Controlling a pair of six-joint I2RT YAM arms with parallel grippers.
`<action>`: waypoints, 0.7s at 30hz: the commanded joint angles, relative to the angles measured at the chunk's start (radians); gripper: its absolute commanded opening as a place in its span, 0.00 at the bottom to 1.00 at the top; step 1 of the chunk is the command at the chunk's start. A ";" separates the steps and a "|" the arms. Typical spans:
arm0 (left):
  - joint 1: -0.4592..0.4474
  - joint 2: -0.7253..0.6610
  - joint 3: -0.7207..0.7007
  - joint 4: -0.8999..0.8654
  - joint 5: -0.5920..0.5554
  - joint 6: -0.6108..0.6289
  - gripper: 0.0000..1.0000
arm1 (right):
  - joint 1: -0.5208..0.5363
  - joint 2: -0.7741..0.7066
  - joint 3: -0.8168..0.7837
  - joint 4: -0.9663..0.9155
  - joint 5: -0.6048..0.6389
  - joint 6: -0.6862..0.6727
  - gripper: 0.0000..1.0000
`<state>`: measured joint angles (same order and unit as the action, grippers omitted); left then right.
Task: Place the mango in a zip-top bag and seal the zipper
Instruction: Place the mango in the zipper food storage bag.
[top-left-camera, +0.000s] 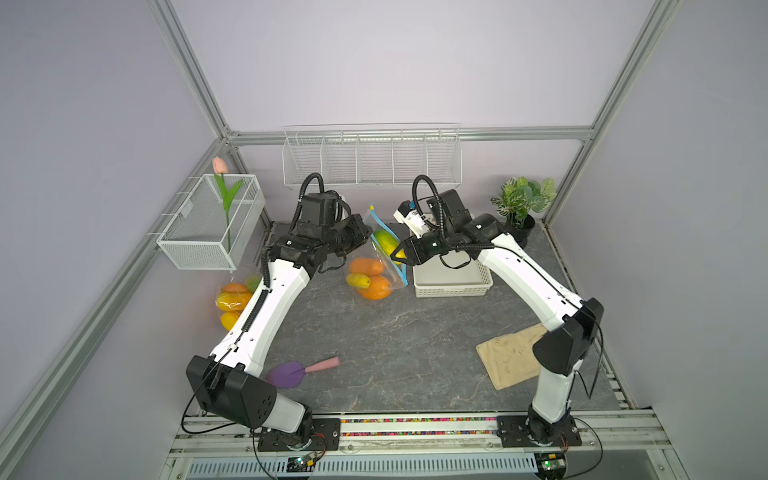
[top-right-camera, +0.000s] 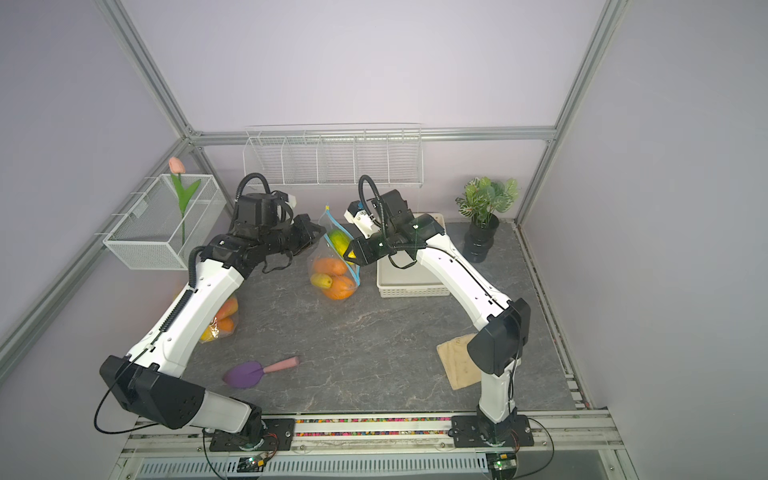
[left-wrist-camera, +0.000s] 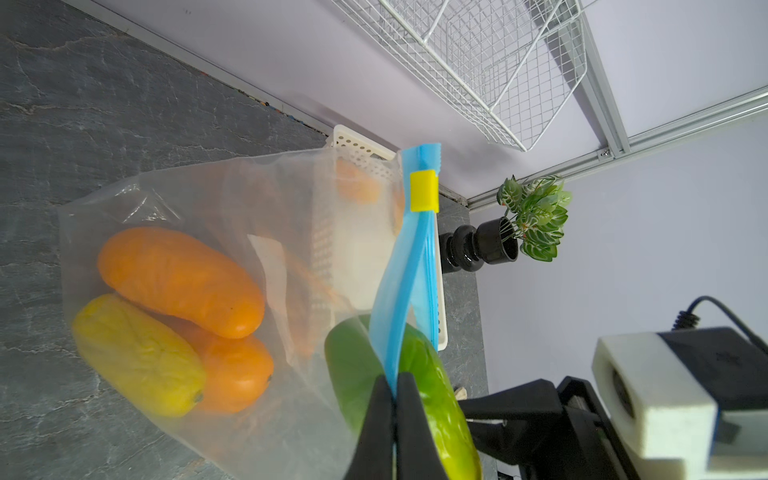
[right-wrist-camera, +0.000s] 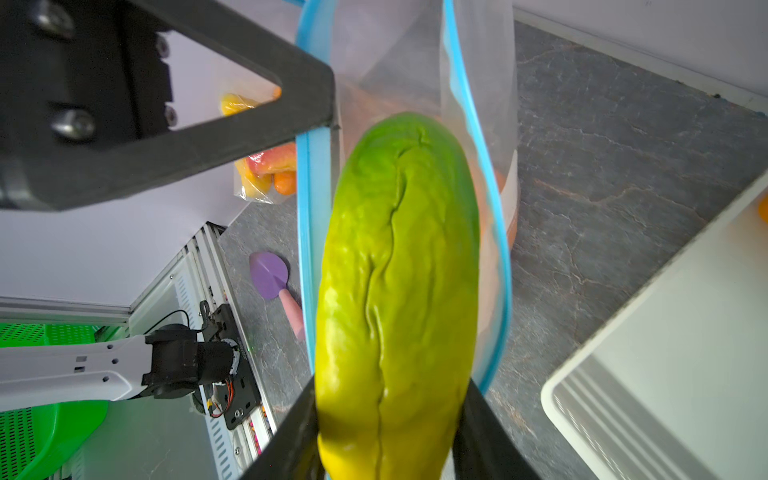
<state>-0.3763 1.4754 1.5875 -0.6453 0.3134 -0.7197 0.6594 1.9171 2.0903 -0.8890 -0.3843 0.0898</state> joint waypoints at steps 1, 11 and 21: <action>-0.003 -0.010 0.033 -0.010 -0.003 0.019 0.00 | 0.009 0.051 0.089 -0.134 0.044 -0.037 0.68; 0.016 0.001 0.026 -0.014 0.014 0.026 0.00 | -0.057 -0.275 -0.235 0.305 0.224 0.151 0.97; 0.029 0.019 0.034 0.003 0.032 0.023 0.00 | -0.302 -0.125 -0.424 0.265 0.559 0.228 0.95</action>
<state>-0.3515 1.4796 1.5883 -0.6563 0.3340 -0.7052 0.3656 1.6714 1.6604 -0.5594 0.0429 0.3084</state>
